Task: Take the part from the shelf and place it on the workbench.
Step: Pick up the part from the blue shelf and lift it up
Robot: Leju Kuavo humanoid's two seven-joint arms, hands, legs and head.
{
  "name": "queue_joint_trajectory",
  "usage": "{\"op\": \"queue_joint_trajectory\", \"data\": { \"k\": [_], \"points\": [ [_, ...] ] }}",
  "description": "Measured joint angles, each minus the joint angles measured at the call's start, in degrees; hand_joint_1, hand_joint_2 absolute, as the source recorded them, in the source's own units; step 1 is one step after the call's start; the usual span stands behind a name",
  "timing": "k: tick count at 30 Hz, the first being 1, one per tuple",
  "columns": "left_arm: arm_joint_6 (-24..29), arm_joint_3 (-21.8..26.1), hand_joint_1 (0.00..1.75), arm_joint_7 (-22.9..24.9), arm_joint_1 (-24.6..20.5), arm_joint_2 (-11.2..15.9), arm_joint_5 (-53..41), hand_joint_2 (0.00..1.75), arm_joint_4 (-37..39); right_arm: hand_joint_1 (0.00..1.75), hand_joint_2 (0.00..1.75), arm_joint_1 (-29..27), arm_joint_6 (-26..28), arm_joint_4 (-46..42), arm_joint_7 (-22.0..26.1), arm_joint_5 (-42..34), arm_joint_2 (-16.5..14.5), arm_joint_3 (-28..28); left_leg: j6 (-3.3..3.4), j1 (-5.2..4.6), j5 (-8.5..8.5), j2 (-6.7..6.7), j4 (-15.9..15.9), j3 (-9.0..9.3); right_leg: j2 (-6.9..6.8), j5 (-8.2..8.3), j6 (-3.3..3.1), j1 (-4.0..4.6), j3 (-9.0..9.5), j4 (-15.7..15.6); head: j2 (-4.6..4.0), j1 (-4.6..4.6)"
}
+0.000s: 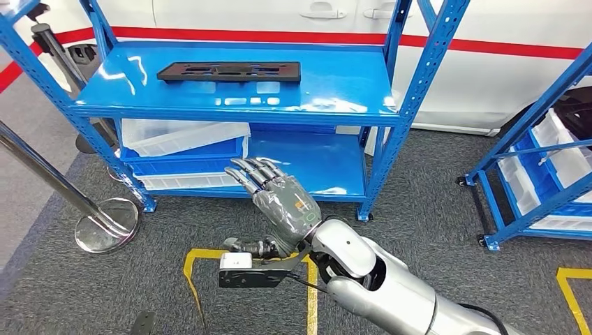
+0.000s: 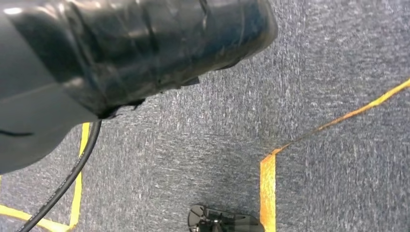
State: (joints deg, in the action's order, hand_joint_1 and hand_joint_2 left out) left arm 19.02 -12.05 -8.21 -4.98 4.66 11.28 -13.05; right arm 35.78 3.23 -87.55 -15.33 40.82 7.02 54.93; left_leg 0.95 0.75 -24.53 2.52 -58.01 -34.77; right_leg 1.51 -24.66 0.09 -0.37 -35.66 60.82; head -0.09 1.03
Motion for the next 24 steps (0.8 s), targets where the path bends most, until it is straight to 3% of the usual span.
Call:
{"op": "queue_joint_trajectory", "data": {
  "k": [3,5,6,9,10,11,12,14,16,19,21,24],
  "points": [
    [0.02,-0.01,0.00,-0.01,0.06,0.01,-0.03,0.00,0.00,0.00,0.00,-0.01,0.00,-0.02,0.05,-0.03,0.02,0.00,-1.08,0.06,0.07,0.68,0.06,-0.18,0.02,0.07,-0.60,0.15,0.77,-1.54,0.00,0.03],
    [0.02,-0.02,0.00,-0.01,0.17,-0.01,-0.09,0.00,0.00,0.00,0.00,0.03,0.00,-0.05,0.05,-0.04,-0.01,0.00,-1.73,0.17,-0.66,0.22,-0.95,-0.62,-0.54,0.33,-1.21,-0.01,1.10,-2.02,0.00,0.14],
    [0.02,-0.03,0.00,-0.01,0.14,-0.02,-0.13,0.00,0.00,0.00,0.00,0.06,0.00,-0.08,0.06,-0.04,-0.02,0.00,-2.01,0.17,-1.84,-0.35,-2.94,-1.57,-0.88,0.42,-1.51,-0.14,1.25,-2.27,0.00,0.27],
    [-0.07,-0.08,0.00,-0.02,0.03,0.03,-0.15,0.00,0.00,0.00,0.00,-0.08,0.01,-0.07,0.06,-0.02,-0.02,0.00,-2.62,0.20,-6.51,-1.69,-13.46,-6.91,-1.78,0.32,-2.00,-0.08,1.33,-2.33,-0.01,0.55],
    [-0.20,-0.09,0.00,-0.04,0.10,0.05,-0.09,0.00,0.00,0.00,0.00,-0.16,0.02,-0.05,0.05,0.04,-0.01,0.00,-2.73,0.24,-6.82,-1.77,-15.44,-7.99,-1.99,0.28,-2.02,-0.05,1.32,-2.27,-0.01,0.54],
    [-0.42,-0.11,0.00,-0.09,0.18,0.04,-0.02,0.00,0.00,0.00,0.00,-0.20,0.04,-0.02,0.04,0.14,-0.01,0.00,-2.78,0.27,-6.03,-1.85,-15.26,-7.98,-2.14,0.23,-1.98,-0.05,1.31,-2.20,-0.01,0.55],
    [-0.68,-0.11,0.00,-0.16,0.24,0.05,0.04,0.00,0.00,0.00,0.00,-0.21,0.09,-0.01,0.03,0.28,-0.01,0.00,-2.75,0.30,-4.37,-1.98,-12.85,-6.80,-2.27,0.15,-1.89,-0.06,1.31,-2.08,-0.01,0.56],
    [-1.05,-0.12,0.00,-0.36,0.18,0.06,0.13,0.00,0.00,0.00,0.00,-0.19,0.17,0.01,-0.03,0.80,-0.01,0.00,-2.45,0.20,-1.15,-2.53,-5.11,-2.83,-2.40,-0.16,-1.47,0.05,1.29,-1.79,0.00,0.57],
    [-1.04,-0.15,0.00,-0.72,0.02,0.07,0.11,0.00,0.00,0.00,0.00,-0.11,0.20,0.01,-0.14,1.63,-0.02,0.00,-1.62,-0.08,-0.58,-2.85,-0.52,-0.54,-2.46,-0.59,-0.74,0.24,1.38,-1.79,0.00,0.50],
    [-0.89,-0.26,0.00,-1.62,0.08,0.07,0.18,0.00,0.00,0.00,0.00,-0.01,0.21,0.01,-0.43,2.98,-0.01,0.01,0.04,-0.03,-1.34,-2.48,0.42,0.46,-2.41,-0.25,0.45,0.19,1.71,-0.76,0.00,0.34],
    [-0.90,-0.29,0.00,-2.63,0.16,0.06,0.43,0.00,0.00,0.00,0.00,0.18,0.14,0.00,-0.80,3.72,-0.02,0.00,0.85,0.03,-1.40,-2.27,0.55,1.59,-2.18,-1.53,0.96,0.01,0.71,2.09,0.00,0.16],
    [-0.90,-0.29,0.00,-3.67,0.17,0.04,0.86,0.00,0.00,0.00,0.00,0.43,-0.59,-0.01,-1.62,3.91,-0.01,0.00,1.38,-0.08,-1.92,-2.08,0.50,2.44,-1.87,-5.70,1.37,-0.14,-4.85,11.50,0.00,0.04]
  ]
}}
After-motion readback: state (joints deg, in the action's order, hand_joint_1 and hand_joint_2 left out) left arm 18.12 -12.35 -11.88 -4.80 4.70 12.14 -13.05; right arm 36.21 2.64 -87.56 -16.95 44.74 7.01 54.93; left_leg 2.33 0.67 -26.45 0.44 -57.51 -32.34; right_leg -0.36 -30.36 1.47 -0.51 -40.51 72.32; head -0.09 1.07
